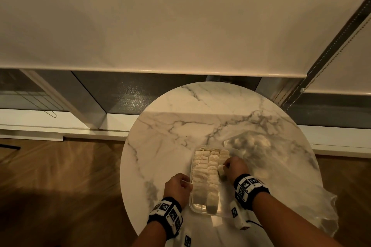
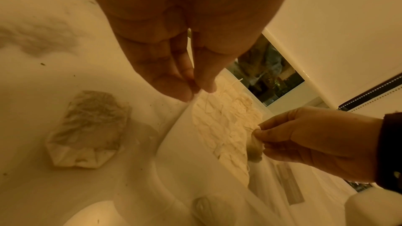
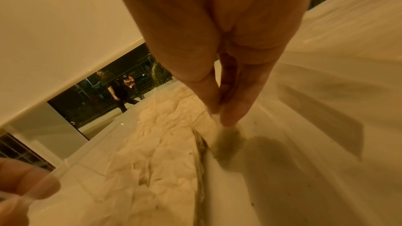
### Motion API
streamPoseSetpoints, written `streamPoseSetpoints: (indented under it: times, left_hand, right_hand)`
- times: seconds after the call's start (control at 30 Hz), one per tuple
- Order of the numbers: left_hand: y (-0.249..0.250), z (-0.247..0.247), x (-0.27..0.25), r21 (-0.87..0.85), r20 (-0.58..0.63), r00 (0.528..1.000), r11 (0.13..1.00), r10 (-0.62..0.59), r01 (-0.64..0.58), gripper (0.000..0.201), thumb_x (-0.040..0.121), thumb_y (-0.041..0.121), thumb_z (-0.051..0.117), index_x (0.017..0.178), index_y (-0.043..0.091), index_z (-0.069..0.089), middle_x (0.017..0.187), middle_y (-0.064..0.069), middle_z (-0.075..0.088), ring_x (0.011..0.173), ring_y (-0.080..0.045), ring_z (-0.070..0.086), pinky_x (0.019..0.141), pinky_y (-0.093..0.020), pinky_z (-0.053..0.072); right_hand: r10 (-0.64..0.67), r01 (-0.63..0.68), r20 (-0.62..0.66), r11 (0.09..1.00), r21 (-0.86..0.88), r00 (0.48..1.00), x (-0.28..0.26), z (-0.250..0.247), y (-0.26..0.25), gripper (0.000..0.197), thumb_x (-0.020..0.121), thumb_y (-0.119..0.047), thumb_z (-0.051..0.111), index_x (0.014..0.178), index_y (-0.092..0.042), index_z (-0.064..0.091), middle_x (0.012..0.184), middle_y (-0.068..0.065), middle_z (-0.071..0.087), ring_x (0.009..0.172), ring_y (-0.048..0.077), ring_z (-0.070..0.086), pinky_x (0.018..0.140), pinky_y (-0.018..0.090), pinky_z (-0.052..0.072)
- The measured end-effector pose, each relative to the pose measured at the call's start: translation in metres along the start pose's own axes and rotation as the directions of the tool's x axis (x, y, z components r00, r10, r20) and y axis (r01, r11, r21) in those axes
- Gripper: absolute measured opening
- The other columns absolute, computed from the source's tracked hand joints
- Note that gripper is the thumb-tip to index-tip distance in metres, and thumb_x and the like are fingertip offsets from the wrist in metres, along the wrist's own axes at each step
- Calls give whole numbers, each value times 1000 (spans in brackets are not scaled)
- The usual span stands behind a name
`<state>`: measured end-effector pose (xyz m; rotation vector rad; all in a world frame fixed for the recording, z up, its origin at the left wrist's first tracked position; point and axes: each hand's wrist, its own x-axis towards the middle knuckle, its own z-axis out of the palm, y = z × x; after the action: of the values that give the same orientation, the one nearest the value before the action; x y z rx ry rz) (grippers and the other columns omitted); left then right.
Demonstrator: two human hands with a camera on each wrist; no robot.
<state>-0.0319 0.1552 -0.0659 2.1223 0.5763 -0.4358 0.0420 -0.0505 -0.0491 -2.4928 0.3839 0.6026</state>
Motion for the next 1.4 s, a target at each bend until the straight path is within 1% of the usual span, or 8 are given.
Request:
streamPoseSetpoints:
  times: [0.1, 0.3, 0.53, 0.67, 0.9, 1.0, 1.1, 1.4]
  left_hand:
    - [0, 0, 0, 10, 9, 1000, 1000, -1, 1, 9, 84, 20, 69, 93, 22, 68, 78, 10, 66, 68, 2, 58, 51, -3, 36]
    - [1, -2, 1, 26, 22, 1000, 1000, 4, -4, 10, 85, 20, 70, 94, 22, 68, 80, 10, 65, 70, 3, 56, 52, -3, 36]
    - [3, -4, 1, 29, 35, 999, 1000, 4, -5, 10, 84, 19, 71, 92, 23, 66, 79, 9, 65, 69, 3, 56, 49, -3, 37]
    - [4, -4, 1, 33, 45, 999, 999, 14, -16, 10, 84, 20, 71, 92, 23, 65, 79, 11, 63, 69, 4, 55, 50, -2, 37]
    - [3, -6, 1, 19, 57, 998, 1000, 12, -13, 11, 85, 21, 71, 92, 25, 64, 81, 11, 64, 71, 3, 56, 50, -3, 35]
    - [3, -6, 1, 18, 62, 998, 1000, 21, -22, 11, 85, 20, 70, 93, 24, 65, 81, 10, 64, 71, 2, 56, 51, -3, 35]
    - [3, -6, 1, 21, 71, 997, 999, 28, -30, 10, 86, 19, 70, 93, 24, 64, 82, 10, 64, 71, 3, 55, 49, -3, 36]
    - [3, -7, 3, 28, 85, 995, 998, 56, -58, 10, 85, 21, 71, 92, 24, 64, 79, 10, 64, 69, 2, 56, 49, -3, 37]
  right_hand:
    - [-1, -1, -40, 998, -61, 999, 1, -5, -5, 21, 93, -15, 54, 90, -13, 75, 95, 7, 74, 91, 21, 68, 74, 24, 48]
    - [-21, 16, -31, 989, -145, 999, 1, -13, -15, 25, 96, -15, 49, 101, -9, 73, 108, 10, 72, 103, 25, 67, 92, 32, 52]
    - [46, -48, -35, 998, -43, 998, 4, -16, -17, 21, 92, -16, 55, 94, -6, 73, 103, 13, 73, 99, 27, 67, 86, 31, 55]
    - [50, -51, -41, 998, -33, 998, 0, -16, -18, 26, 99, -20, 47, 105, -10, 71, 110, 9, 71, 106, 24, 66, 90, 28, 52]
    - [122, -123, -29, 992, -13, 992, -1, -11, -15, 23, 95, -18, 53, 100, -6, 71, 104, 12, 72, 100, 26, 67, 80, 27, 51]
    - [165, -166, -38, 986, -16, 986, -1, -5, -12, 28, 90, -21, 60, 113, -5, 64, 113, 13, 69, 107, 27, 65, 86, 28, 53]
    - [189, -189, 23, 982, -31, 982, -1, 0, -12, 29, 89, -23, 63, 111, -4, 63, 113, 13, 69, 105, 26, 66, 88, 31, 55]
    - [184, -182, 59, 982, -49, 981, -4, -2, -10, 25, 90, -27, 60, 103, -9, 68, 109, 11, 71, 101, 25, 67, 72, 26, 50]
